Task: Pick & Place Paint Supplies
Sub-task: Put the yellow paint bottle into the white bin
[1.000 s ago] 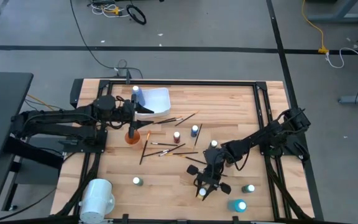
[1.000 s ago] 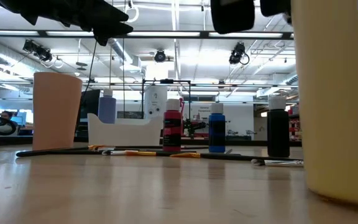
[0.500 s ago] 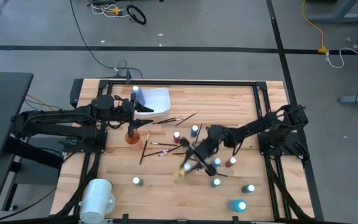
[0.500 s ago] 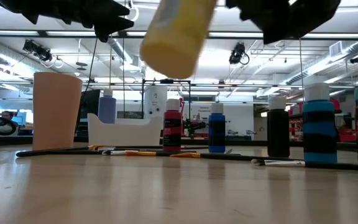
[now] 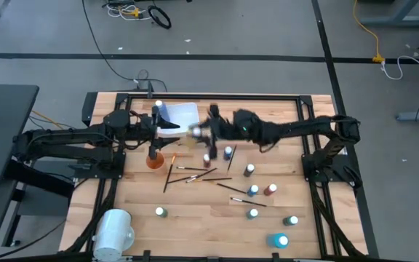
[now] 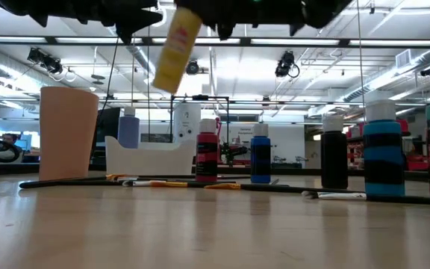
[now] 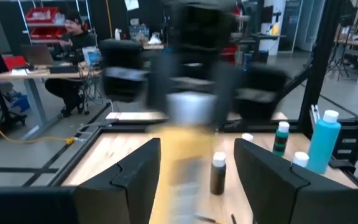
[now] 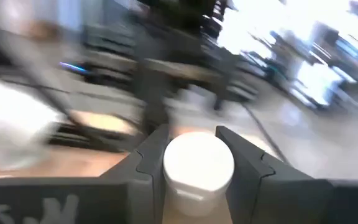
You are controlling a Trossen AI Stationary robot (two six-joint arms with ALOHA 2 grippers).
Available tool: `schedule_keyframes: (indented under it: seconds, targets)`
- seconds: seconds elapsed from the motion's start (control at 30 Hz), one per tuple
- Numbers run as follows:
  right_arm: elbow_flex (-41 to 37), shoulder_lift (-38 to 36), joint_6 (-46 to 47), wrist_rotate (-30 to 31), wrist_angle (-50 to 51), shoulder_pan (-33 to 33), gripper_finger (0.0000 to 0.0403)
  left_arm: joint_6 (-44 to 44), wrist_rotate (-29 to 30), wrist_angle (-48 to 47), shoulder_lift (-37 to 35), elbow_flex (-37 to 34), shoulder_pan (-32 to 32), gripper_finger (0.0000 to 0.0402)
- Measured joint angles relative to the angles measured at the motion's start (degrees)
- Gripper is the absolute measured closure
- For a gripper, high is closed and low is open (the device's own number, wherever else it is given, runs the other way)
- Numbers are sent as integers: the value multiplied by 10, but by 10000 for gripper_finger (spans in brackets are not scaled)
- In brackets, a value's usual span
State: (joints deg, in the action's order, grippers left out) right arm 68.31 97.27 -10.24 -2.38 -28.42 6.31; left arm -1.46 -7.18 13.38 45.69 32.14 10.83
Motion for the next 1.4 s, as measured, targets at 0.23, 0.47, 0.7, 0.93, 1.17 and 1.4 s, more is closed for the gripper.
schedule_keyframes:
  seconds: [0.23, 0.47, 0.7, 0.93, 1.17, 1.4]
  targets:
    - [102, 55, 60, 67, 46, 60, 290, -53, 11, 6, -9, 0, 0, 187]
    - [191, 173, 74, 43, 60, 100, 289, -95, 83, 3, -20, 0, 0, 187]
    - [306, 288, 96, 30, 106, 126, 289, -95, 93, -39, -20, 0, 0, 187]
    - [362, 350, 113, 28, 103, 140, 289, -96, 93, -36, -20, 0, 0, 187]
    - [362, 361, 109, 27, 106, 146, 289, -104, 93, -35, -20, 0, 0, 187]
    - [362, 376, 108, 0, 102, 154, 289, -104, 93, -33, -20, 0, 0, 187]
